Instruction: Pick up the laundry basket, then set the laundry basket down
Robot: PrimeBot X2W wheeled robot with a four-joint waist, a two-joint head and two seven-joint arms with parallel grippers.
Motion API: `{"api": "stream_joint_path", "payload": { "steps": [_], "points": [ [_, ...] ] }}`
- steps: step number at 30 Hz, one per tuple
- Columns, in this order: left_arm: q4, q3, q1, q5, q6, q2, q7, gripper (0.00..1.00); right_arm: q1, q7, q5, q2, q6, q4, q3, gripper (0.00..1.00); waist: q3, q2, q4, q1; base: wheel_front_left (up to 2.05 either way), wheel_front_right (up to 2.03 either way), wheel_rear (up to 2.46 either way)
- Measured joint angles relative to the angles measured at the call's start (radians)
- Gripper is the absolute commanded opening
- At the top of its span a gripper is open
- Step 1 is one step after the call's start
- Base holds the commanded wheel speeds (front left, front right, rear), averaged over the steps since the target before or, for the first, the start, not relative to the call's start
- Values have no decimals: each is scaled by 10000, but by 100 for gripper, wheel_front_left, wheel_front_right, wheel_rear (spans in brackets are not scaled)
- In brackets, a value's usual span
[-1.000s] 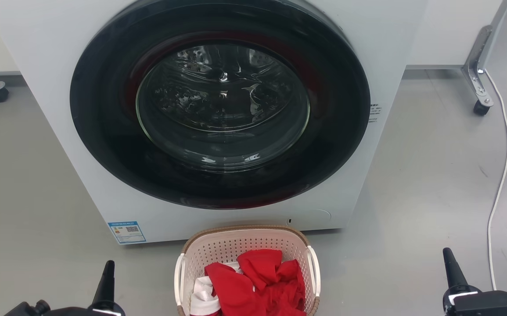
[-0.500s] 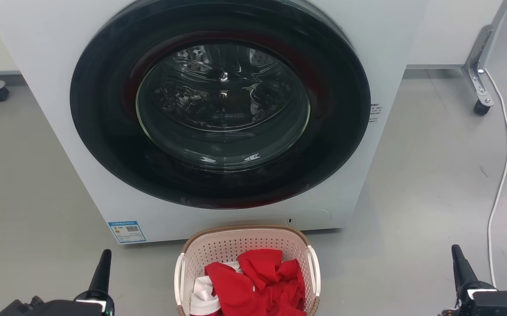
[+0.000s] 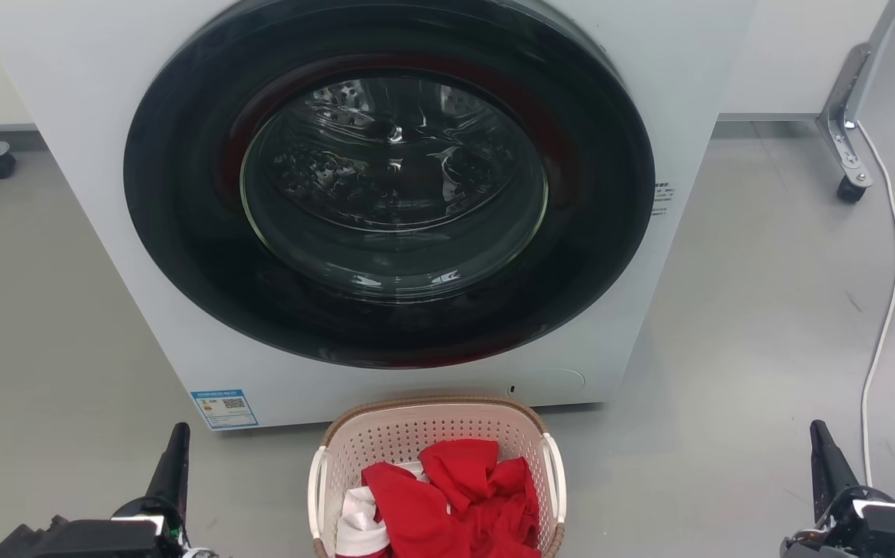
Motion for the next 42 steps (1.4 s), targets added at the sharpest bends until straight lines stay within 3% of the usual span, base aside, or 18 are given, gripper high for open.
{"api": "stream_joint_path", "payload": {
  "steps": [42],
  "points": [
    [12,4,0,-6,0,-2,-2,0,-58,0,10,8,31,2,0,0,-1,0,0,0,0,0,0]
  ]
}}
